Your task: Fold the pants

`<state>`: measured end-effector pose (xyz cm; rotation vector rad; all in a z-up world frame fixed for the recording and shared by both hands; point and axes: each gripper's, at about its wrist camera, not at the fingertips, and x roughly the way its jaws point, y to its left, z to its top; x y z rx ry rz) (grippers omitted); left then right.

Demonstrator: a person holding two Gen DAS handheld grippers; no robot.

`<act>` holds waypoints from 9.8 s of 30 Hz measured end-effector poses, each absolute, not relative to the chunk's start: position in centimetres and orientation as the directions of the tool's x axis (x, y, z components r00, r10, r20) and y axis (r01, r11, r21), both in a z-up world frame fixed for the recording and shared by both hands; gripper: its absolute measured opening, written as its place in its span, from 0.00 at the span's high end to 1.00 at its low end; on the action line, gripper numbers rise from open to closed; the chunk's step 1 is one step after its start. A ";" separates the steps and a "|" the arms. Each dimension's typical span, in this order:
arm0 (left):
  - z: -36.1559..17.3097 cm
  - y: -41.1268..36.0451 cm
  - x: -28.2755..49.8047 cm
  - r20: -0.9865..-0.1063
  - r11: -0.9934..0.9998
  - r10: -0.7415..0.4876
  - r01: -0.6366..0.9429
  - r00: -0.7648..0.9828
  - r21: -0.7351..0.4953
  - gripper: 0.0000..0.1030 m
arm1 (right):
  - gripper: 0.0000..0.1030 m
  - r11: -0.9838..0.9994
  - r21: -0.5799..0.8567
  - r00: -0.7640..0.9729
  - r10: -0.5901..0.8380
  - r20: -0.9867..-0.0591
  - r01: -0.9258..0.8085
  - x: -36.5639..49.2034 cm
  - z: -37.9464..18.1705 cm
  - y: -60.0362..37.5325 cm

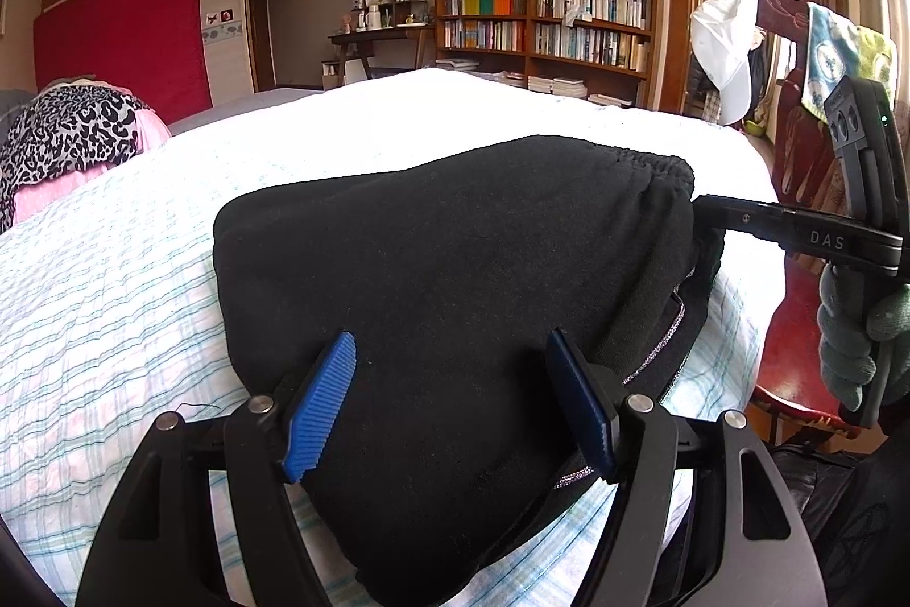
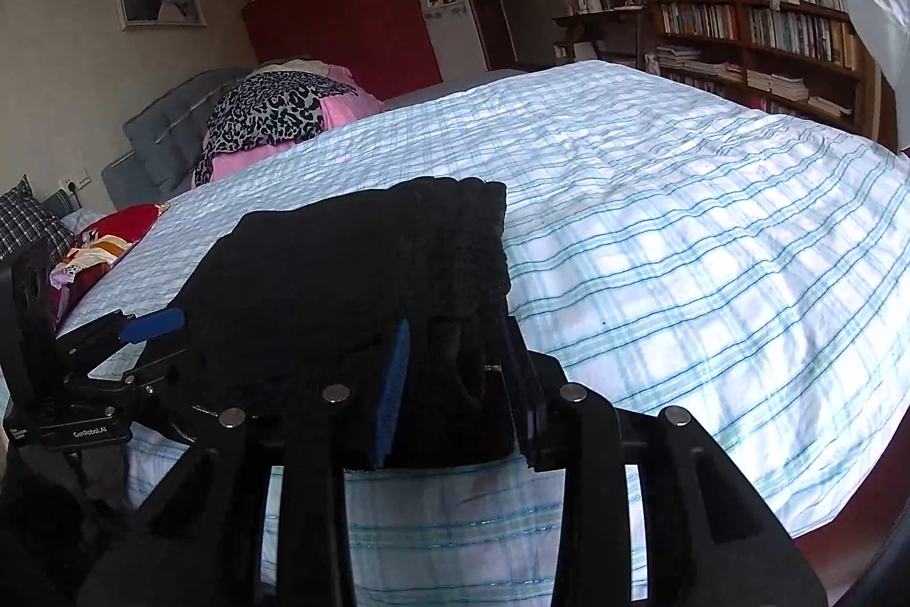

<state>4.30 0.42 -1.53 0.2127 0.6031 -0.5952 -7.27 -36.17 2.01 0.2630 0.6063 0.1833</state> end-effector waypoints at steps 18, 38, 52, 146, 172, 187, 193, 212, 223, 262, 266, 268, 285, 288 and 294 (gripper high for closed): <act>-1.8 0.4 3.8 -0.582 0.811 -0.464 0.584 0.668 0.025 0.30 | 0.67 0.867 0.495 0.759 0.357 -0.545 -0.053 -4.9 1.1 -40.7; -1.6 1.6 3.0 -0.568 0.809 -0.479 0.588 0.669 0.010 0.28 | 0.57 0.600 0.800 0.675 0.588 -0.445 0.004 -0.3 1.7 -40.6; -0.6 2.1 2.9 -0.566 0.831 -0.462 0.557 0.683 -0.006 0.26 | 0.81 0.852 0.514 0.743 0.406 -0.532 -0.098 -5.2 7.1 -37.6; 2.9 9.2 15.7 -0.537 0.692 -0.722 0.427 0.438 -0.582 0.75 | 0.61 0.759 0.563 0.593 0.629 -0.503 -0.327 6.0 5.9 -35.1; 0.2 10.4 40.0 -0.659 0.833 -0.541 0.224 0.523 -0.506 0.73 | 0.61 0.790 0.528 0.538 0.604 -0.588 -0.310 34.4 0.9 -29.5; 0.3 9.0 36.4 -0.740 0.948 -0.315 0.162 0.594 -0.274 0.40 | 0.37 0.780 0.596 0.604 0.572 -0.555 -0.191 31.3 0.4 -33.5; 0.0 7.1 32.1 -0.751 0.966 -0.253 0.197 0.610 -0.166 0.35 | 0.37 0.844 0.522 0.642 0.467 -0.608 -0.119 28.8 0.2 -34.8; 0.0 5.7 25.6 -0.676 0.995 -0.083 0.094 0.732 -0.021 0.23 | 0.04 0.953 0.254 0.797 0.281 -0.535 -0.166 17.3 4.8 -28.5; 1.8 4.8 23.0 -0.570 0.998 -0.005 0.041 0.822 0.050 0.12 | 0.03 0.982 0.173 0.866 0.147 -0.477 -0.072 14.7 3.5 -25.9; 0.9 3.1 22.1 -0.522 0.990 0.054 0.022 0.851 0.138 0.05 | 0.03 0.997 0.043 0.891 0.070 -0.449 -0.056 14.3 3.0 -23.9; 0.9 3.0 22.1 -0.522 0.990 0.053 0.024 0.851 0.138 0.05 | 0.03 0.997 0.044 0.890 0.070 -0.451 -0.057 14.3 3.0 -23.9; 0.9 3.0 22.1 -0.522 0.989 0.052 0.027 0.851 0.142 0.05 | 0.03 0.997 0.042 0.889 0.070 -0.453 -0.057 14.3 2.9 -23.9; 0.3 0.5 21.7 -0.521 0.969 0.018 0.114 0.853 0.220 0.05 | 0.03 0.997 0.078 0.847 0.026 -0.531 0.018 15.9 1.7 -24.8; 0.2 0.4 21.7 -0.521 0.969 0.011 0.120 0.853 0.217 0.05 | 0.03 0.996 0.082 0.846 0.028 -0.532 0.019 15.9 1.7 -24.9; 0.1 0.1 21.5 -0.515 0.965 0.007 0.130 0.857 0.229 0.05 | 0.03 0.997 0.072 0.846 0.029 -0.532 0.011 15.9 1.6 -24.6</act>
